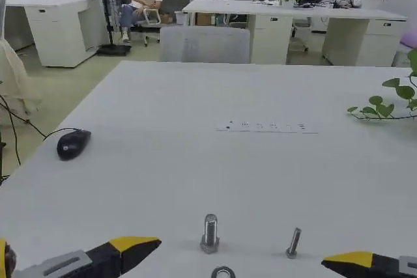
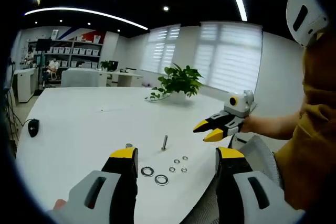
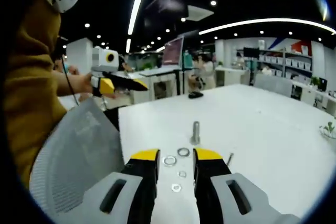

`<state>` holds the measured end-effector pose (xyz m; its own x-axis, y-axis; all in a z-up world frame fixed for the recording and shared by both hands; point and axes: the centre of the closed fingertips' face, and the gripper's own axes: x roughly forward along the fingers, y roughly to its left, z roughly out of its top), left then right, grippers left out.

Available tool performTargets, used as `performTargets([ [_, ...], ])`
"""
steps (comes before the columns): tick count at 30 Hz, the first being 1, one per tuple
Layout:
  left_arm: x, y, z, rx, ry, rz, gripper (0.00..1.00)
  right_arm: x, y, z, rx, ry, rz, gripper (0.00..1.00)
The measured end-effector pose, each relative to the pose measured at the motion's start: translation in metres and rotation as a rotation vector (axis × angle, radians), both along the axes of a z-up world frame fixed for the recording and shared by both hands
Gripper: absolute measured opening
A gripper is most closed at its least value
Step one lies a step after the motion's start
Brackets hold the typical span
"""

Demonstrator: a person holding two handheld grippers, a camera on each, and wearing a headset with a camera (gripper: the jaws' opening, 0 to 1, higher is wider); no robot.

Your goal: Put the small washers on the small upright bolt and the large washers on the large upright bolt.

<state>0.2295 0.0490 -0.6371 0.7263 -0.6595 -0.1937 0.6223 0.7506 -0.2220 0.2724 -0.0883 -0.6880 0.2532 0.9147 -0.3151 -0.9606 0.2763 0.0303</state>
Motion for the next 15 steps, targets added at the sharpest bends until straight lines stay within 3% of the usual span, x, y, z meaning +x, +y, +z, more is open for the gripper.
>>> performTargets([
  [11,-0.0049,-0.0077,-0.0027,-0.003,0.001,-0.004,0.59,-0.005,-0.008,0.0021,-0.013,-0.004,-0.003,0.26],
  [15,-0.0026,-0.004,-0.0089,0.034,0.01,0.005,0.59,-0.0089,-0.0068,0.0008,-0.014,-0.002,0.005,0.26],
])
